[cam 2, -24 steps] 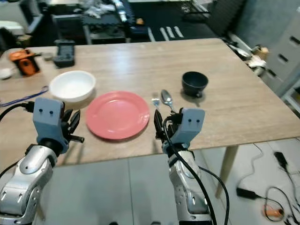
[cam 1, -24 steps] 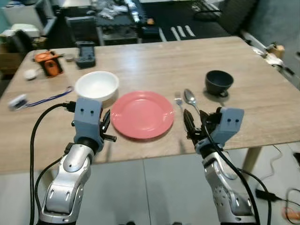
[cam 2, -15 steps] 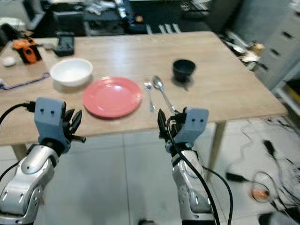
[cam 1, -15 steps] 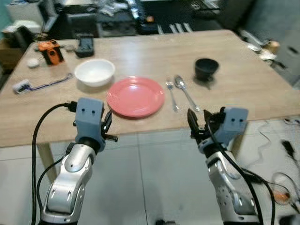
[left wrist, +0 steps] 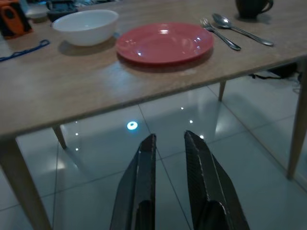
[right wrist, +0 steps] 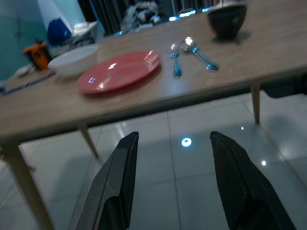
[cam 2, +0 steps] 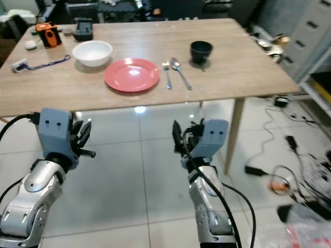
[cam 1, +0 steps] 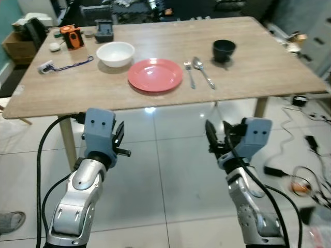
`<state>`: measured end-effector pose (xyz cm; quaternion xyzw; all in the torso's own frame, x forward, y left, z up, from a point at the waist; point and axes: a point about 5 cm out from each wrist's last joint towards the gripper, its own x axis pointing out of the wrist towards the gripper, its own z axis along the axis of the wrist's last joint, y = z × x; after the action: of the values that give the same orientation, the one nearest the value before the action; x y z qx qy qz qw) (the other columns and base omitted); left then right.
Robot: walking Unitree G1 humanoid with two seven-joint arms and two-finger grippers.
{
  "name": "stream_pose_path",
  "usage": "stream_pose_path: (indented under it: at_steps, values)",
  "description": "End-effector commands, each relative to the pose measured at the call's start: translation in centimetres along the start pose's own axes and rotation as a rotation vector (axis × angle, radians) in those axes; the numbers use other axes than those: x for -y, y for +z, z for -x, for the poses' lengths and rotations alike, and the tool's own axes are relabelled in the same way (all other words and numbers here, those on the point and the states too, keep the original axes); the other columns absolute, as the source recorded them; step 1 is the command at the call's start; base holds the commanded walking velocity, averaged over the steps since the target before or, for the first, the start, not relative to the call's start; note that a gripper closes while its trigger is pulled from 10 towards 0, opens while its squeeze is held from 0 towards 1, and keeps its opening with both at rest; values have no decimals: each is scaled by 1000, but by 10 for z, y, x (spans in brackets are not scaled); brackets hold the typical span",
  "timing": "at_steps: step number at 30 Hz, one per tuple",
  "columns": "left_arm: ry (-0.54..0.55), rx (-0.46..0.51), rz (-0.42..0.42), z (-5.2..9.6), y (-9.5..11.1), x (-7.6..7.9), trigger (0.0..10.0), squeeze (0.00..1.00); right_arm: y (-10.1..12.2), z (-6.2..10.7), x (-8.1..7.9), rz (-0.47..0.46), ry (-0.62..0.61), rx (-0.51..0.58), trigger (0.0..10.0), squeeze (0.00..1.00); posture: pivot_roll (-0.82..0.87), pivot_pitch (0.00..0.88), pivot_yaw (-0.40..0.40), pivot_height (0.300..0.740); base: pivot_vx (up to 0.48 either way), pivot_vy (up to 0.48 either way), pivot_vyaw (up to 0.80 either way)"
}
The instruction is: Setting the table
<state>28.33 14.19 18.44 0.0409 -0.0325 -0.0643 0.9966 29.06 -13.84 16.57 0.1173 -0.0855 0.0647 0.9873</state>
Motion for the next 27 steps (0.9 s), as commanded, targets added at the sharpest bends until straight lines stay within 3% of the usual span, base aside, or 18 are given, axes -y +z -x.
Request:
stream_pose_path:
  at_steps: [1,20,27]
  values:
    - [22,-29,-2,3,-7,-6,10000,0,-4,1,-5,1,15,-14,10000,0,-4,60,75,740,0,0,0]
    - [18,-17,43,2,-6,-5,10000,0,-4,1,-5,2,17,-13,10000,0,-7,57,75,740,0,0,0]
    - [45,-15,26,1,-6,-9,10000,0,-4,1,-5,3,21,-13,10000,0,-8,55,73,740,478,0,0]
